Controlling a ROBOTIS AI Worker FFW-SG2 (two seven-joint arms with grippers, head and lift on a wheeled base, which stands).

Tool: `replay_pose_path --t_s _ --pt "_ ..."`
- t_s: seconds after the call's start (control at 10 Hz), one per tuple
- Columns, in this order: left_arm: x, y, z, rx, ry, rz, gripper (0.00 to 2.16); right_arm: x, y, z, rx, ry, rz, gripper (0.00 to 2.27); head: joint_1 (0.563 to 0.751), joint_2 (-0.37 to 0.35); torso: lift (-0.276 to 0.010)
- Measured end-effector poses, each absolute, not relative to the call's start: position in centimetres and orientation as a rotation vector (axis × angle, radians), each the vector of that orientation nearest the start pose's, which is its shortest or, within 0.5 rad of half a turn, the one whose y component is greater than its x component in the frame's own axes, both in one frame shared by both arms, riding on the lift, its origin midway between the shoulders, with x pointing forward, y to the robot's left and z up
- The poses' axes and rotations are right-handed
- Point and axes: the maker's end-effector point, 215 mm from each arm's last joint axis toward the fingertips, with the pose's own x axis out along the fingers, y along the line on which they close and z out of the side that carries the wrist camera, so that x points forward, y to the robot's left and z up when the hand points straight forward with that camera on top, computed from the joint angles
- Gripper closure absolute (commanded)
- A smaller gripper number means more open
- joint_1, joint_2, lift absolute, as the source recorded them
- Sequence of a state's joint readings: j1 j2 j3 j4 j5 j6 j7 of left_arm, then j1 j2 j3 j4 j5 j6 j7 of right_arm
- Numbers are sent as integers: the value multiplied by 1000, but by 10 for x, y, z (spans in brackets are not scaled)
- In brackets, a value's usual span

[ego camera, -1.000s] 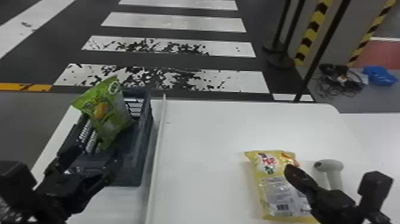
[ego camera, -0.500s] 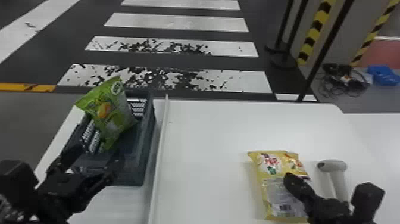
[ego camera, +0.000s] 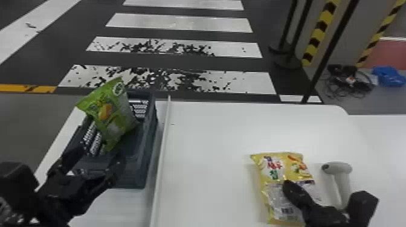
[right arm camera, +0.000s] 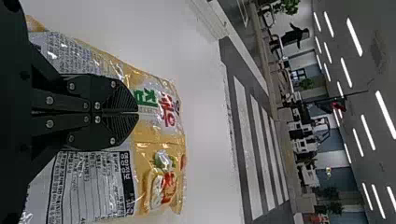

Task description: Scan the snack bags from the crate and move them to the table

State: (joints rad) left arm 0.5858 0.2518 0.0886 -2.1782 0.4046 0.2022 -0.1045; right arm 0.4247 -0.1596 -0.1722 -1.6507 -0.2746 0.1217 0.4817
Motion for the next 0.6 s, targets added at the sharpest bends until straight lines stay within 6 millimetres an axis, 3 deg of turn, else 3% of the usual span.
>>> replay_pose_path --t_s 0.3,0.6 --pt "423 246 -347 -150 174 -193 33 402 -268 -528 193 402 304 2243 695 -31 -95" --pt "423 245 -347 -150 174 -198 33 403 -274 -521 197 379 296 2243 695 -39 -95"
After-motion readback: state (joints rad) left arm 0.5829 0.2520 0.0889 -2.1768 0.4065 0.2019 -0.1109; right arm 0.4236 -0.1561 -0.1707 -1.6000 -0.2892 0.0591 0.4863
